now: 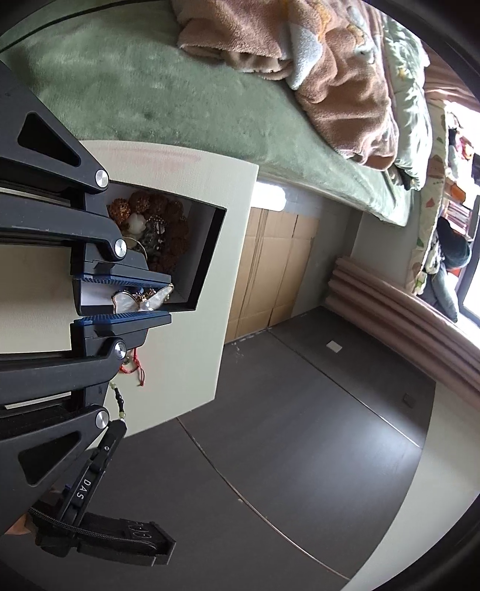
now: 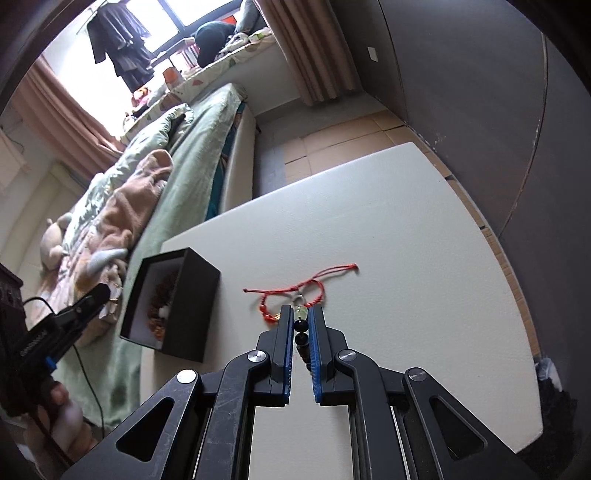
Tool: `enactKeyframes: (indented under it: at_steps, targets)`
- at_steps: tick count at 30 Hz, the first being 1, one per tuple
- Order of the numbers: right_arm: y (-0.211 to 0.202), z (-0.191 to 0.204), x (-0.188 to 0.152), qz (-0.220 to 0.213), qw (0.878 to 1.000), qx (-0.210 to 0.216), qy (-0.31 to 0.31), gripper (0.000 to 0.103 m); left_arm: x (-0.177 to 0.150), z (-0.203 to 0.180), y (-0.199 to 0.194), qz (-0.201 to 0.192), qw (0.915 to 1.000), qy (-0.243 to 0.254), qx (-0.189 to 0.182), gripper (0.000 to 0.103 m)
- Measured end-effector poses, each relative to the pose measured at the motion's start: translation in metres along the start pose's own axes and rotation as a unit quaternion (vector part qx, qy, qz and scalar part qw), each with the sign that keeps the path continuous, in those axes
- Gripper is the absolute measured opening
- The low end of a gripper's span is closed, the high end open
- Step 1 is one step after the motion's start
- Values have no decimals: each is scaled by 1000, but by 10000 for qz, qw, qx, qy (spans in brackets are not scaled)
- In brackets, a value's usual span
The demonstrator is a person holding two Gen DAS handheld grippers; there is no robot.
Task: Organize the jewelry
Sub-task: 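Carry the black-green bead bracelet into the box and open the right tool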
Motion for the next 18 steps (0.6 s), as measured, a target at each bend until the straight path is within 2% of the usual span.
enactKeyframes:
  at_steps: [1, 2, 3, 4, 5, 9, 13, 18]
  targets:
    - [0, 6, 1, -64, 10000, 71, 2, 10, 2, 4, 1, 21, 9999, -102, -18, 16]
    - [-1, 13, 5, -143, 9998, 144, -6, 10, 3, 7, 1, 34, 9998, -180, 32, 28]
    - [-1, 21, 7, -231, 9995, 234, -4, 10, 4, 10, 1, 18, 9997, -220, 75, 54]
    - [-3, 28, 9, -316, 9989, 334, 5, 10, 5, 13, -1, -26, 9996, -256, 81, 68]
    - [-4, 34, 11, -393, 9983, 435, 12, 10, 7, 15, -4, -96, 9995, -296, 78, 86]
    - [-2, 57, 16, -522, 9945, 901, 93, 10, 14, 23, -16, -313, 9987, -380, 122, 88]
    - [-2, 85, 19, -668, 9899, 1253, -25, 10, 15, 34, -23, -340, 9978, -519, 214, 88]
    - [1, 121, 22, -739, 9840, 1599, -273, 10, 17, 38, -29, -356, 9979, -455, 308, 88]
Point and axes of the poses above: each gripper's, at about its wrist camera, not at the fingertips, and y roughly the way its jaws point, z to its left, x to its top, the point moved 4 cm from there along y, roughly the way its jaws point, and after that the axes turned 8 degrees about -x, right-handed, at the moved point
